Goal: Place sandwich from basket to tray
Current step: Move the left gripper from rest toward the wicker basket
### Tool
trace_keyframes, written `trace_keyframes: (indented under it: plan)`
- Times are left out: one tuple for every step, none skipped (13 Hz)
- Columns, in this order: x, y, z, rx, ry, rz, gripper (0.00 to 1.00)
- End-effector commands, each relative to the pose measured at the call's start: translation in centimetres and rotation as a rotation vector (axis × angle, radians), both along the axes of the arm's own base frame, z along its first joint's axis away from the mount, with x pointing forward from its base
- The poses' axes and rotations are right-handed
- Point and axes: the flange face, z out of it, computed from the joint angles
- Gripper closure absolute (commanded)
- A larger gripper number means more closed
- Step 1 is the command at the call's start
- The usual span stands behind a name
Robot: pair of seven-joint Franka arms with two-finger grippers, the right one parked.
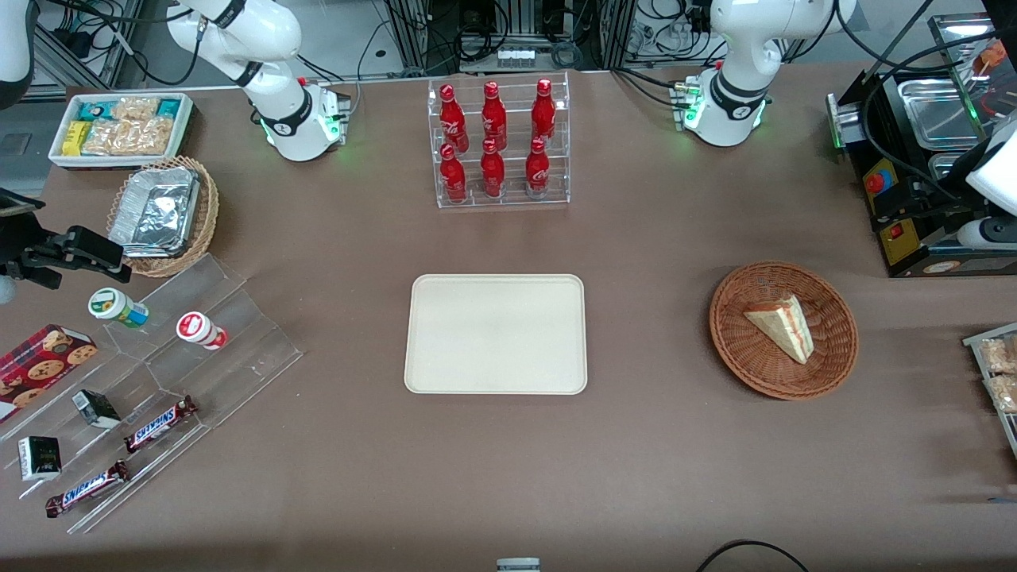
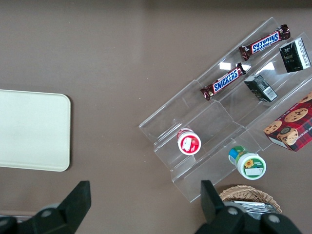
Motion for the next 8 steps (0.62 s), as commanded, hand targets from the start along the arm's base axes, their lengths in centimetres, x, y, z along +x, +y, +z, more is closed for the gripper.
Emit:
trace_keyframes:
  plan:
    - [0.0,-0.4,0.2,0.018,-0.004,-0.007,0.0]
    - [0.0,-0.3,0.1,0.018,-0.003,-0.009,0.0]
    - [0.3,-0.2,-0.5,0.019,0.01,-0.01,0.0]
    - [0.7,-0.2,-1.1,0.021,0.019,-0.011,0.0]
    - [1.1,-0.2,-1.7,0.025,0.028,-0.006,0.0]
    - [1.5,0.1,-2.4,0.046,0.036,-0.002,0.0]
    - [2.0,0.5,-3.3,0.065,0.047,0.004,0.0]
    - [2.6,1.2,-4.6,0.066,0.062,0.015,0.0]
